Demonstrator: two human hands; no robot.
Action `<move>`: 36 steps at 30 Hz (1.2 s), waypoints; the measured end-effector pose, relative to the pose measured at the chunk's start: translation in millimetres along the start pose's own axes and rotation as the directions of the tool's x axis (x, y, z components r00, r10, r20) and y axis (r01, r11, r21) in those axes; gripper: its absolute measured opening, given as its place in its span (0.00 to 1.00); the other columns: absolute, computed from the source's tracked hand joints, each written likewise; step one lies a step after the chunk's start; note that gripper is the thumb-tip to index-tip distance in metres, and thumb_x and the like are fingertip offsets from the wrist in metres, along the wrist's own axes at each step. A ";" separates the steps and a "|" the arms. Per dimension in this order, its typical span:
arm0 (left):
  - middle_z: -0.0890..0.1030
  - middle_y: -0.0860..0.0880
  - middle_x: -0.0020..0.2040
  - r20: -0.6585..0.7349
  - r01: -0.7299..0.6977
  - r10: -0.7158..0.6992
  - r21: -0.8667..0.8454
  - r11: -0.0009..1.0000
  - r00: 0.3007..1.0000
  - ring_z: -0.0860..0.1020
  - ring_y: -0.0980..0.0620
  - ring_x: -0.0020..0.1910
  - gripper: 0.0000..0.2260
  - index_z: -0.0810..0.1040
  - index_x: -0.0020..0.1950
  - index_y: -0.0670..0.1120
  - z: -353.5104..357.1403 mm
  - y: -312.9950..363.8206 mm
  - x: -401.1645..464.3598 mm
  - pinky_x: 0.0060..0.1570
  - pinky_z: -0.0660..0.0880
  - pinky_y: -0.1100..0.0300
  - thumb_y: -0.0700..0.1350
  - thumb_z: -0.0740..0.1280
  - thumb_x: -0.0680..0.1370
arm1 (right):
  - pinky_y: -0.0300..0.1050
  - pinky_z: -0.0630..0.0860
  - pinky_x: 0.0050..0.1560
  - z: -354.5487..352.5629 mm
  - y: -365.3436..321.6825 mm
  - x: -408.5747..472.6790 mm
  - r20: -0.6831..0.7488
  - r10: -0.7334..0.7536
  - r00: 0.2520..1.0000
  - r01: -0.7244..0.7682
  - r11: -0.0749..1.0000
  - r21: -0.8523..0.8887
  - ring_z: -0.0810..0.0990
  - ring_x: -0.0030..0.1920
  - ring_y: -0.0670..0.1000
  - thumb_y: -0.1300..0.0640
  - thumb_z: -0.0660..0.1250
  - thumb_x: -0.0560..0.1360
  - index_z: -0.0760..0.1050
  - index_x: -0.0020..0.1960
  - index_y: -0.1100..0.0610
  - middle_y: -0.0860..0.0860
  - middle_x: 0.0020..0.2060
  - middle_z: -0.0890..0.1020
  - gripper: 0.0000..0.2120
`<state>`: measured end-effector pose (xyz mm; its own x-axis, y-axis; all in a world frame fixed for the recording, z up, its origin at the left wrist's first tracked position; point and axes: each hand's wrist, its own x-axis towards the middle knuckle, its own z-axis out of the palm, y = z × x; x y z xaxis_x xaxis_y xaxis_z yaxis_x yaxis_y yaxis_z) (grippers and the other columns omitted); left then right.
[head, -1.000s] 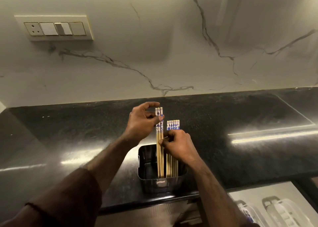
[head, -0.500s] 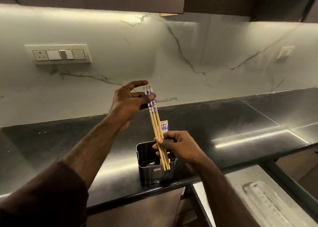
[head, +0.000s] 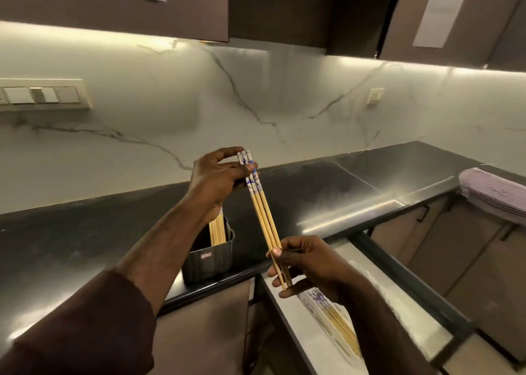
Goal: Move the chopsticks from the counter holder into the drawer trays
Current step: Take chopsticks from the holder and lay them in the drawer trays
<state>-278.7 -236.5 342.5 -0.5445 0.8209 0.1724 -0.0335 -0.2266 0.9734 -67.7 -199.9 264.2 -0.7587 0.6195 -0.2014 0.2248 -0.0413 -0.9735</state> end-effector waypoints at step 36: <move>0.86 0.44 0.42 0.064 0.496 -0.493 -0.164 0.853 0.868 0.86 0.48 0.41 0.10 0.78 0.59 0.39 419.0 -228.3 -6.2 0.39 0.84 0.55 0.39 0.67 0.78 | 0.51 0.84 0.38 -394.9 150.1 -95.4 -0.184 0.420 0.889 -0.438 0.897 -0.064 0.84 0.39 0.52 0.58 0.67 0.78 0.81 0.50 0.61 0.56 0.41 0.86 0.07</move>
<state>83.5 29.8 182.4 -0.4020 0.8578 -0.3203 -0.4363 0.1281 0.8907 279.9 44.4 179.9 -0.4675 0.6769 -0.5685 0.5730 -0.2576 -0.7780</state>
